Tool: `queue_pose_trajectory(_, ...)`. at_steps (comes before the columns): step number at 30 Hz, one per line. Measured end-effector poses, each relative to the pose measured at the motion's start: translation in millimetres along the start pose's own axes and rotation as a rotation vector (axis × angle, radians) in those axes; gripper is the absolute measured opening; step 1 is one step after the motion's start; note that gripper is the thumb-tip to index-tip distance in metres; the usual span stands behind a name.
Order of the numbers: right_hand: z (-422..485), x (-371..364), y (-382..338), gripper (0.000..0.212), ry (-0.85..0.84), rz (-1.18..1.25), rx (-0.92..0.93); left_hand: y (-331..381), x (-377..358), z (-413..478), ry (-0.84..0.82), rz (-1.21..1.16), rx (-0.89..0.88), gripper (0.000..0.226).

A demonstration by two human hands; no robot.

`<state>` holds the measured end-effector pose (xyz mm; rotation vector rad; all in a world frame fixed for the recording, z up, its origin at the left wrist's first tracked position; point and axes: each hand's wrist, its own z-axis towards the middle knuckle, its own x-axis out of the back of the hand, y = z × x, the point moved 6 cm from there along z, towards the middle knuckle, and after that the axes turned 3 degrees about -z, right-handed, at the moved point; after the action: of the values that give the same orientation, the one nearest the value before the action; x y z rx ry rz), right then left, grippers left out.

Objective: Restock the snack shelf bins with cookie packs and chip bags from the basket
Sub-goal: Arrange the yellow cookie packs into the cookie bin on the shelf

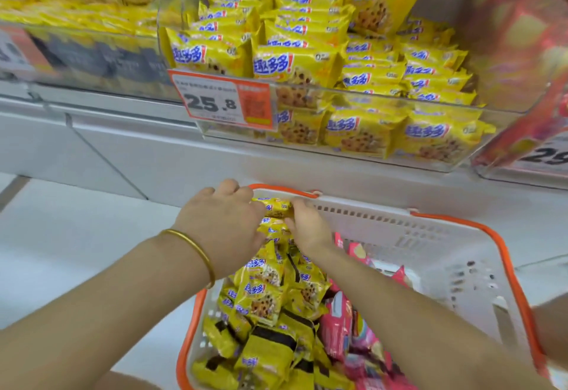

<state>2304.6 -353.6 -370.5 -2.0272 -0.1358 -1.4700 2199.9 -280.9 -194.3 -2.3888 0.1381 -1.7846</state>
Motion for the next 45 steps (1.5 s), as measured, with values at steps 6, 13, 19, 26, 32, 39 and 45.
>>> queue_pose_trajectory(6,8.8,4.6,-11.0,0.02,0.12,-0.017,-0.021,-2.7,0.2,9.3,-0.018,-0.014,-0.001,0.042)
queue_pose_trajectory(13,-31.5,71.8,7.8,0.031,-0.005,0.383,0.08,2.4,7.9,17.4,-0.029,-0.132,0.013,0.05)
queue_pose_trajectory(19,-91.6,160.8,-7.4,0.02,-0.192,0.999,0.092,20.8,54.0,24.8,0.092,-0.59,-0.028,0.038)
queue_pose_trajectory(26,-122.2,306.1,-49.0,0.026,0.193,0.528,0.328,17.6,147.3,7.1,0.511,-1.24,-0.305,0.039)
queue_pose_trajectory(32,-44.9,370.9,-40.9,0.035,0.664,0.065,0.07,-0.4,172.3,14.7,0.964,-0.624,-0.161,0.047)
queue_pose_trajectory(39,43.9,350.8,-32.8,0.046,0.556,-0.127,0.002,-0.9,134.9,46.9,0.679,-0.305,-0.034,0.071)
queue_pose_trajectory(45,52.1,351.2,-34.0,0.041,0.566,-0.149,0.12,-2.1,132.5,48.9,0.692,-0.289,-0.047,0.063)
